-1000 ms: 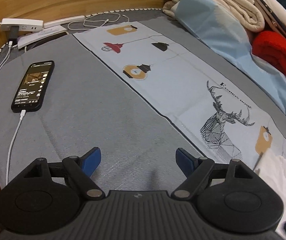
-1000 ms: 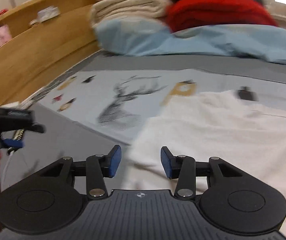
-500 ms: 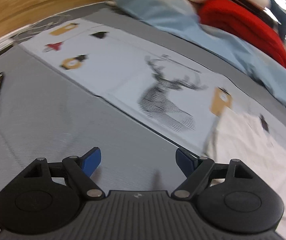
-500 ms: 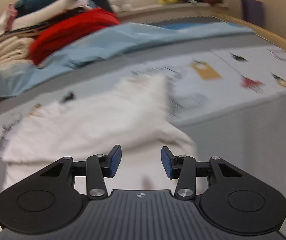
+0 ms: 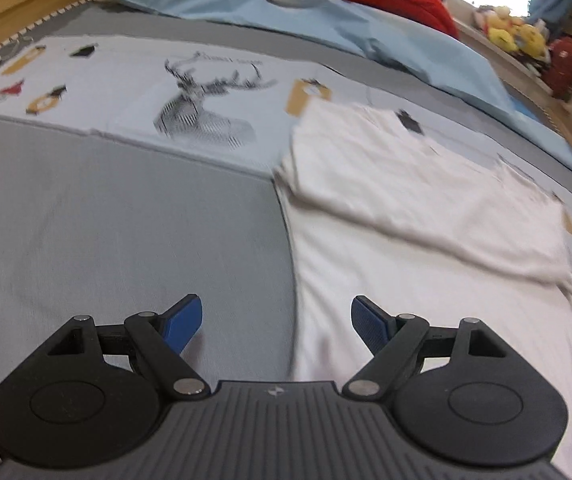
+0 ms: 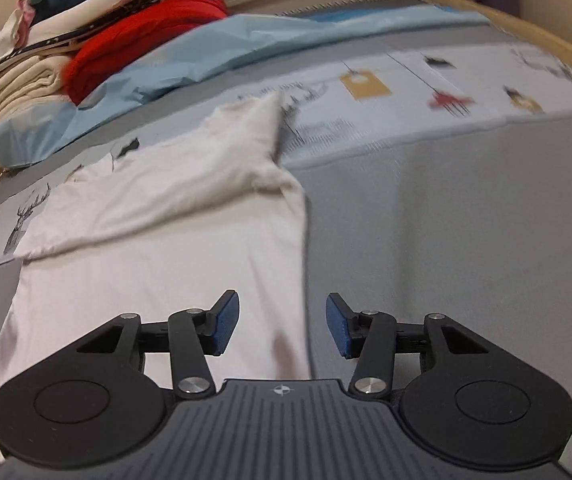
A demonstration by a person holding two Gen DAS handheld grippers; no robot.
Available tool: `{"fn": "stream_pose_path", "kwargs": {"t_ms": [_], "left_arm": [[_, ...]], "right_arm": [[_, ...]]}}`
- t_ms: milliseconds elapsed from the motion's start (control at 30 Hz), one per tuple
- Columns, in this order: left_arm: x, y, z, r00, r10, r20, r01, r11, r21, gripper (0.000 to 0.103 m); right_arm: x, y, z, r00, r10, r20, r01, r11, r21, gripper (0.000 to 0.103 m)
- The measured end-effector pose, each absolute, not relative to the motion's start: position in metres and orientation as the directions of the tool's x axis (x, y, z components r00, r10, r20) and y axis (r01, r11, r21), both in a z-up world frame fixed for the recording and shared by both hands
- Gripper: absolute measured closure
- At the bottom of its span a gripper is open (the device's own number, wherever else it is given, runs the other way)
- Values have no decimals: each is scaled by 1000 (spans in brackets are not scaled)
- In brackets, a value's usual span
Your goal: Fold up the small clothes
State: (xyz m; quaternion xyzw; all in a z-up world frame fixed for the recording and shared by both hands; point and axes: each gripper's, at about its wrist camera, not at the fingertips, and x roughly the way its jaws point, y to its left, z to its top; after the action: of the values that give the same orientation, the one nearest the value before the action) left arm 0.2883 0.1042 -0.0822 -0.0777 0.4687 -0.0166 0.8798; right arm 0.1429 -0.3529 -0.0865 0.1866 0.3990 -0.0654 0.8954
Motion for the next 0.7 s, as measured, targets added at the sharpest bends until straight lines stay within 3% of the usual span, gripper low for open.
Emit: {"fn": "stream_pose_path", "kwargs": {"t_ms": [267,467,633,700], "left_arm": [[201,117,-109,441,-249,-862,-16,958,-285,17],[180,118,-121,409,-257,-875,-22,956,-291,17],[165,112,-122,372,-347,-861,27,931,-363,17],[159,106,-123,364,-337,-868,52,938,-343,28]], "right_arm": [[76,-334,-105,629,76,-774,224,935,274,52],[59,-333,-113,620,117,-776,232,917,323,49],[44,-335,-114,628,163,-761,226,897,379,49],[37,-336,-115,629,186,-755,226,885,407,49]]}}
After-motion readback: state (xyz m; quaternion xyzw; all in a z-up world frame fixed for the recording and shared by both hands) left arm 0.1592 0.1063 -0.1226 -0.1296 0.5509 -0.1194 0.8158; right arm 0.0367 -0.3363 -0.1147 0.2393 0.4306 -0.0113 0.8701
